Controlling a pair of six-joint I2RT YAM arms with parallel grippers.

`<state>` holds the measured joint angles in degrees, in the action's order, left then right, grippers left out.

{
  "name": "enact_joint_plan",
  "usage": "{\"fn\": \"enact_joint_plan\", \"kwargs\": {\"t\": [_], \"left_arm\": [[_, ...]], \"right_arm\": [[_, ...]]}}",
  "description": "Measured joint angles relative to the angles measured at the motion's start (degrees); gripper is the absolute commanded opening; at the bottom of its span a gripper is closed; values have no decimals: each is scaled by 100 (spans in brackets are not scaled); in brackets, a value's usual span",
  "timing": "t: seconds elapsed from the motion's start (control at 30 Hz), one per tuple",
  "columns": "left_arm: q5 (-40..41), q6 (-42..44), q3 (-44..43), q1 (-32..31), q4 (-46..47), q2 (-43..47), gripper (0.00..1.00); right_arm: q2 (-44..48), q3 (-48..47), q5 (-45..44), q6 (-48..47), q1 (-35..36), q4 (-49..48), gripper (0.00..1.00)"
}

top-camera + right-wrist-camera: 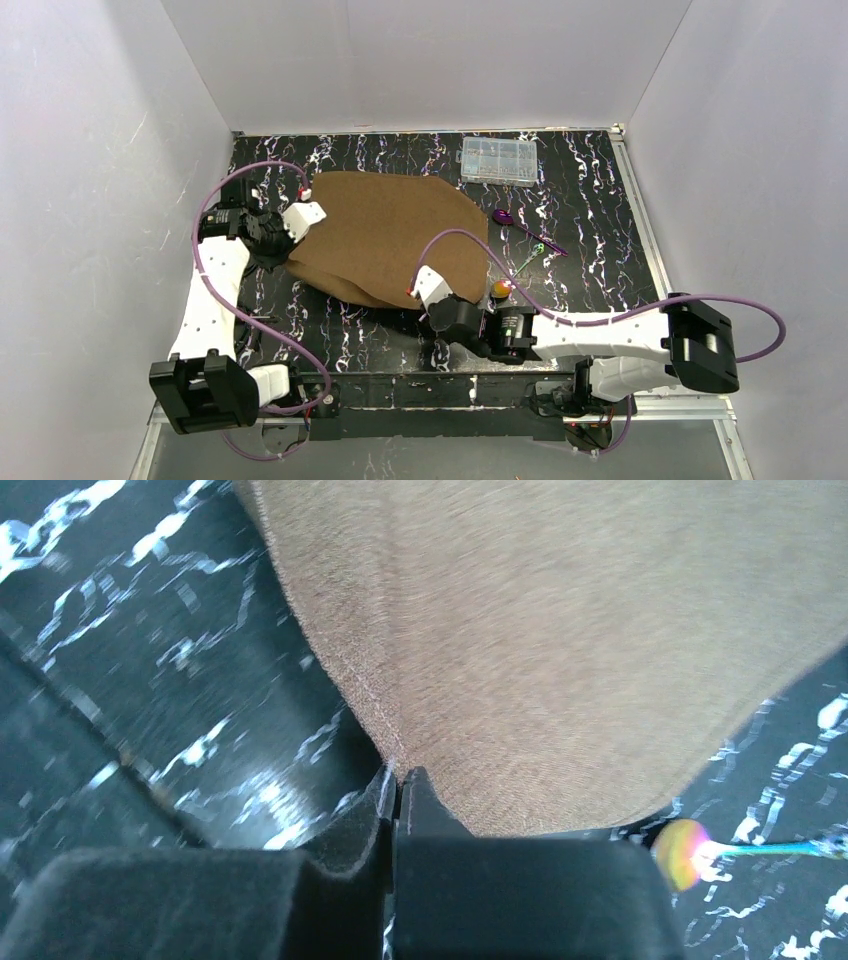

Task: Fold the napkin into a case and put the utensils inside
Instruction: Pick up the flattened napkin from the center of the board, then fold and flatten the napkin at the center of the board.

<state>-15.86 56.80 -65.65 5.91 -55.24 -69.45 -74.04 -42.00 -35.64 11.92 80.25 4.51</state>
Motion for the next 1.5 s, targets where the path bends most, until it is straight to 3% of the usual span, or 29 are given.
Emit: {"fn": "enact_joint_plan", "kwargs": {"t": [0.33, 0.53, 0.7, 0.83, 1.27, 1.4, 1.47, 1.5], "left_arm": [[-507, 778, -101, 0, -2122, 896, 0], [-614, 1010, -247, 0, -2813, 916, 0], [-570, 586, -286, 0, -2192, 632, 0], [-551, 63, -442, 0, -1294, 168, 0], [-234, -1060, -1416, -131, 1193, -2188, 0], [-22, -1255, -1777, -376, 1764, -3027, 0], [114, -1318, -1908, -461, 1991, -3418, 0], [205, -1344, -1961, -511, 2100, -3620, 14]], "right_arm": [[214, -337, 2857, 168, -35, 1834, 1], [481, -933, 3932, 42, -505, 2562, 1], [304, -1445, 4242, -345, -1458, 2667, 1], [-365, -1821, 4485, -708, -2175, 2702, 1], [-2378, -3320, 5215, -1478, -4028, 2529, 1], [-2959, -3735, 5351, -1521, -4277, 2461, 13], [-3294, -3930, 5396, -1523, -4304, 2448, 26], [-3451, -4004, 5410, -1523, -4306, 2450, 36]]}}
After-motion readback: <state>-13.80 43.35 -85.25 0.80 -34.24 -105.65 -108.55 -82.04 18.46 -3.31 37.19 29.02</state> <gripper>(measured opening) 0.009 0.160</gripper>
